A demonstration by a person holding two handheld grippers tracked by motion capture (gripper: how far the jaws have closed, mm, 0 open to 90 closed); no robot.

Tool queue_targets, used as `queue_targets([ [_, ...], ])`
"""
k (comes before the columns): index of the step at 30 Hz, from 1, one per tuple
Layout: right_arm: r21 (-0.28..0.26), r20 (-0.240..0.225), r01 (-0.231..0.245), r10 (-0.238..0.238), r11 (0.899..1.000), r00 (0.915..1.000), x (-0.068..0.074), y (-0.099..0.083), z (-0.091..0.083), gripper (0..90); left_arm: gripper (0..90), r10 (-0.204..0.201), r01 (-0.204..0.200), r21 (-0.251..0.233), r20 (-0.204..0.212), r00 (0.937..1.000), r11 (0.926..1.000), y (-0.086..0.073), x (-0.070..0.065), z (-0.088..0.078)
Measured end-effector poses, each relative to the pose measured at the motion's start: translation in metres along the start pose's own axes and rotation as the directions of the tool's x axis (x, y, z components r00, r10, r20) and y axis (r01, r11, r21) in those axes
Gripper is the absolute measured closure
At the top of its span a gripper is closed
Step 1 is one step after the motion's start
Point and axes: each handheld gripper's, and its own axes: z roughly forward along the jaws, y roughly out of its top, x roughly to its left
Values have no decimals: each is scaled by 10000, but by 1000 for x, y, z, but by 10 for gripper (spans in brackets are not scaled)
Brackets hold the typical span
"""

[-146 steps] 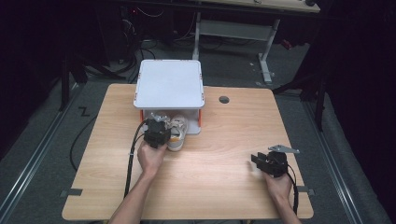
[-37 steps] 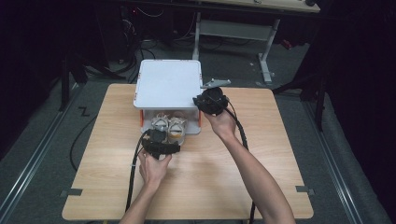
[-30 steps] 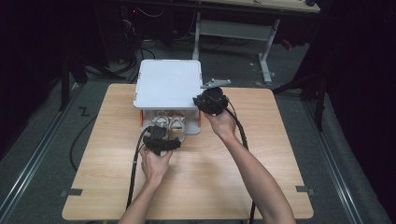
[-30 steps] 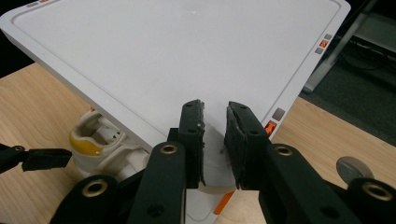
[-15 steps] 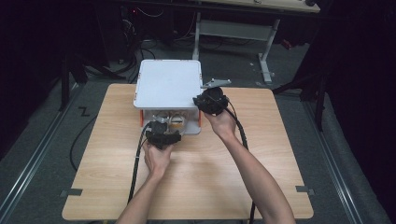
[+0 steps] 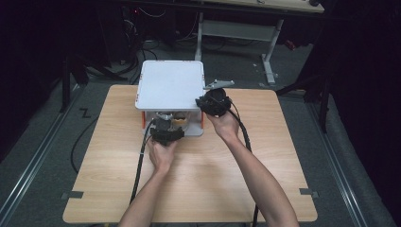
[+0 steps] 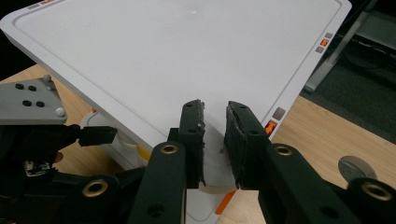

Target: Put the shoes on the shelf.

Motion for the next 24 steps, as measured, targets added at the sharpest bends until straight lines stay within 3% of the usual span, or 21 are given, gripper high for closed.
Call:
queue_targets([
  [6, -5, -12, 4, -4, 10000, 10000, 0, 0, 0, 768, 254, -237, 237, -120, 48, 9997, 9996, 5, -2, 7],
  [11, -13, -15, 7, -7, 10000, 10000, 0, 0, 0, 768, 258, -128, 128, 0, 131, 9998, 9999, 5, 0, 6],
  [12, 0, -12, 13, -13, 10000, 10000, 0, 0, 0, 768, 263, -314, 316, -102, 193, 9993, 9994, 5, 0, 6],
  [24, -13, 38, 33, -33, 10000, 10000, 0, 0, 0, 746, 302, 258, -264, 171, 353, 9990, 9995, 4, 5, -8],
])
